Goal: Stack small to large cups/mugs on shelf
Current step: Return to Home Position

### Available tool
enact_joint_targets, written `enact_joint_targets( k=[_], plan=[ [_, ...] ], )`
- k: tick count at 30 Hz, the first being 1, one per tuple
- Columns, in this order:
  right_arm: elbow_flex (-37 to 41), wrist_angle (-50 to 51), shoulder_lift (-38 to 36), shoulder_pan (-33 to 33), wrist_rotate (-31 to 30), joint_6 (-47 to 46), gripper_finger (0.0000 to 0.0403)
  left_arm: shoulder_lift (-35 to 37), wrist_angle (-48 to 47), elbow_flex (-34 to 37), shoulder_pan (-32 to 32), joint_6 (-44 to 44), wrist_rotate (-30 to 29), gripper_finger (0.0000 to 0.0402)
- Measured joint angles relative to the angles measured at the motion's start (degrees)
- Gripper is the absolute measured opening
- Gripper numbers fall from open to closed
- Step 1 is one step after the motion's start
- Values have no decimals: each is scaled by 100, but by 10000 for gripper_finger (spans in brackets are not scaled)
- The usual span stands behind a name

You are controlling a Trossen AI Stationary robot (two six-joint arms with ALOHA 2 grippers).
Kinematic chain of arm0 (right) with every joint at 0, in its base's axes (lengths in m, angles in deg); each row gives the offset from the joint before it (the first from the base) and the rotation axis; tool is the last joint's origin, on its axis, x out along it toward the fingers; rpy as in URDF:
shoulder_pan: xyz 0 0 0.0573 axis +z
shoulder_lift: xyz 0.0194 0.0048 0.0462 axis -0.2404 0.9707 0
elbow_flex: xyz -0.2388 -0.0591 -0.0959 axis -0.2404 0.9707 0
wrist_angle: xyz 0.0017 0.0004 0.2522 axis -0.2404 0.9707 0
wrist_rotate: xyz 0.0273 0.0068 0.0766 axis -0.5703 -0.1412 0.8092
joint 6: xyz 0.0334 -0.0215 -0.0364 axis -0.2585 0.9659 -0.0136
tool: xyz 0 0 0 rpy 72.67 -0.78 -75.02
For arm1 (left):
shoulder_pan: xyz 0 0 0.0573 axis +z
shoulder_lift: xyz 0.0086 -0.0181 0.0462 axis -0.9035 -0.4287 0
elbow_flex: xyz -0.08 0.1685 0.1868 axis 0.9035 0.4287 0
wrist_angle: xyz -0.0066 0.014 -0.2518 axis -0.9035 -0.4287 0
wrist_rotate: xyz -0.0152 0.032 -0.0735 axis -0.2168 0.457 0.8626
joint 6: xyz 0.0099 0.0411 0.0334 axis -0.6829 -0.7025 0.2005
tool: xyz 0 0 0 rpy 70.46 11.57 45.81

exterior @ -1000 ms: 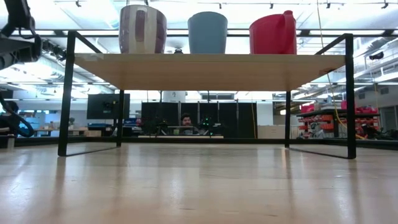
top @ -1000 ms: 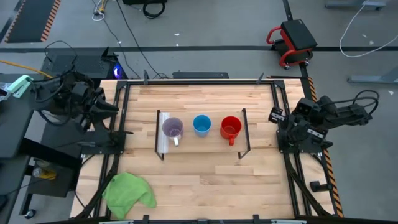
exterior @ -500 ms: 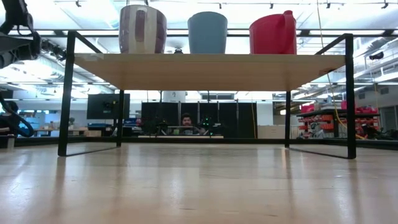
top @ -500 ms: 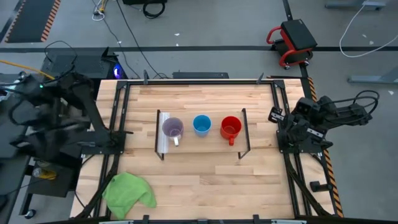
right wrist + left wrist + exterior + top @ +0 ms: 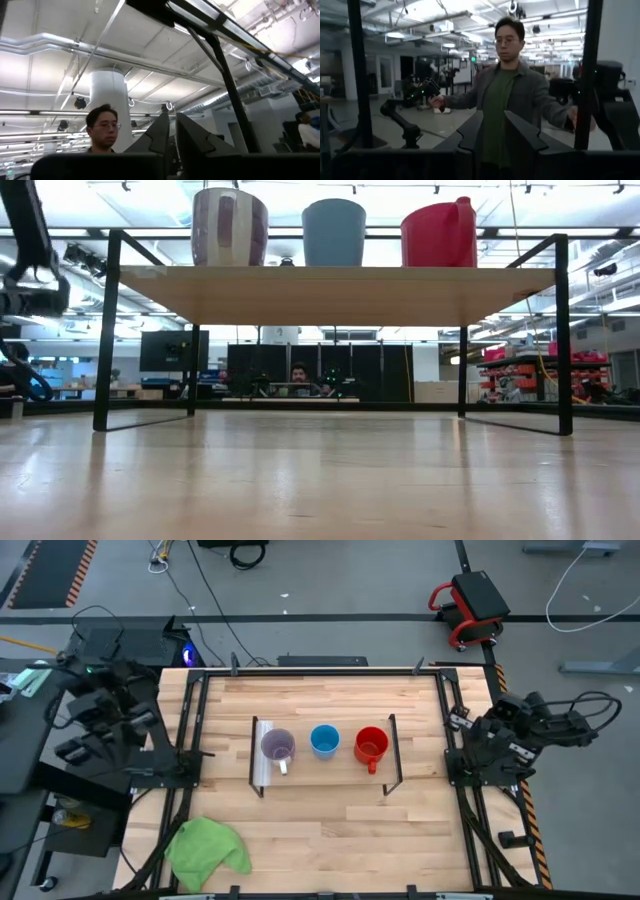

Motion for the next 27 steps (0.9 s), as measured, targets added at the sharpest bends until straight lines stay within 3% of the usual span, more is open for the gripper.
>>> enact_joint_targets(
  k=[4,9,14,20,27],
  plan=[
    [0,-65,-24,-301,120,-241,39,772,456,845,-40,5,-49,83],
    [0,-92,110,-976,514,-680,39,1469,650,1490,-146,-56,-589,89],
    [0,-553,446,-1796,1035,-1140,39,1482,726,1539,-191,-333,-768,85],
    [0,-955,1039,-2836,1501,-1572,39,1489,883,1661,-467,-811,-1543,81],
    [0,-2793,1611,-3727,2092,-2533,39,1486,1439,2239,-960,-732,-1634,89]
  ],
)
